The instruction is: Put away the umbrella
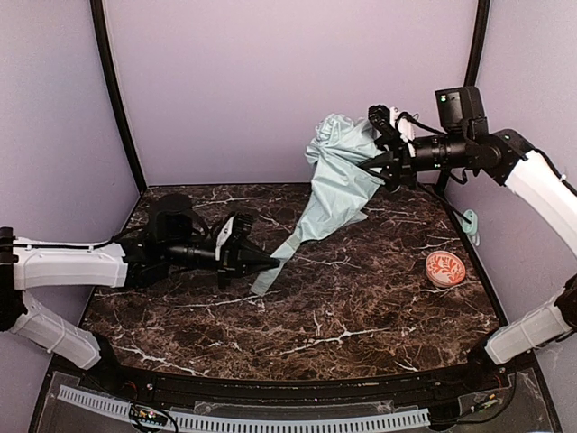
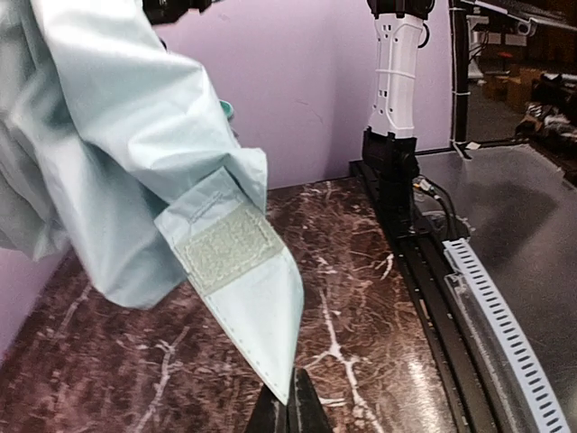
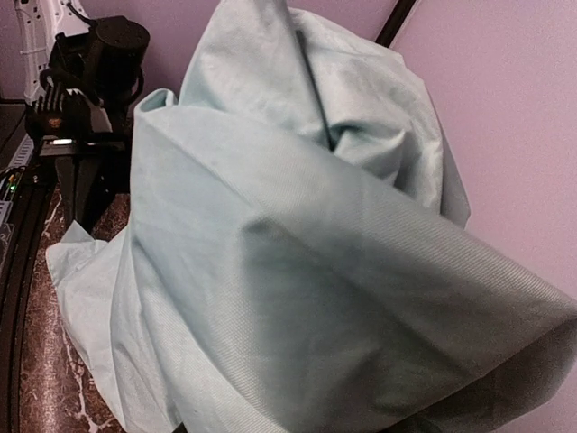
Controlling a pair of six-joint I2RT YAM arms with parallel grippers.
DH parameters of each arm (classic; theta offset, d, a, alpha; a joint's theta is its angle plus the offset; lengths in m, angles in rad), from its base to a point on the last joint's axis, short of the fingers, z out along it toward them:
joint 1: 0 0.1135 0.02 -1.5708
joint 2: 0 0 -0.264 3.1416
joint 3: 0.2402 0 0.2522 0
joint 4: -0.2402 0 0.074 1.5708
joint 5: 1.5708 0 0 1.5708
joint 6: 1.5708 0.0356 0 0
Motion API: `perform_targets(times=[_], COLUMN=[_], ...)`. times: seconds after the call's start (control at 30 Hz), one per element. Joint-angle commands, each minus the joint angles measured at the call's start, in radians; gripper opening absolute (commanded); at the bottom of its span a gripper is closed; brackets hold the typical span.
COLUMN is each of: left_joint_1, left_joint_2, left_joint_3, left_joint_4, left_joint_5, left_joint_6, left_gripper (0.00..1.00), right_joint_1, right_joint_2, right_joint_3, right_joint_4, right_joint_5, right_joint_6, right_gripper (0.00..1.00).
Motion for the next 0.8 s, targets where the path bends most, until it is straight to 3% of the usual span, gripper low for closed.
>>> perform_targets(times=[0.0,0.13,0.27,0.53,0.63,0.77], left_joint_1=[-0.003,-0.001,0.033,0.126,0.17,0.191], left_joint_2=[-0.115,-0.034,0.136,0.411,0.471,0.532], left_joint_3=[-0.005,-0.016,0.006,0.198,0.237,0.287], left_joint_4=[-0.227,-0.221,0.015,0.286,0.354,0.38], left_joint_5=[-0.138,-0.275,-0.43,-0.331,-0.286,-0.223], left_joint_6=[0.192,0.319,0.393,0.51,0.527,0.562], left_gripper=[0.0,0.0,0.0,0.0,0.0,0.0], right_joint_1=[-0.035,-0.014,0.087,0.212,0.249,0.283], right_joint_2=[-0.026,0.006,0.062,0.05,0.047,0.073], right_joint_3=[-0.001,0.039,0.096,0.004,-0.08,-0.218], right_joint_4=[0.103,0.092,-0.077,-0.314,-0.334,-0.234], right_joint_5=[0.072,-0.126,-0.211,-0.313,-0.297,-0.225], right_joint_6=[0.038,0.031,-0.057,-0.104,-0.086,-0.002], right_gripper=[0.0,0.0,0.0,0.0,0.0,0.0])
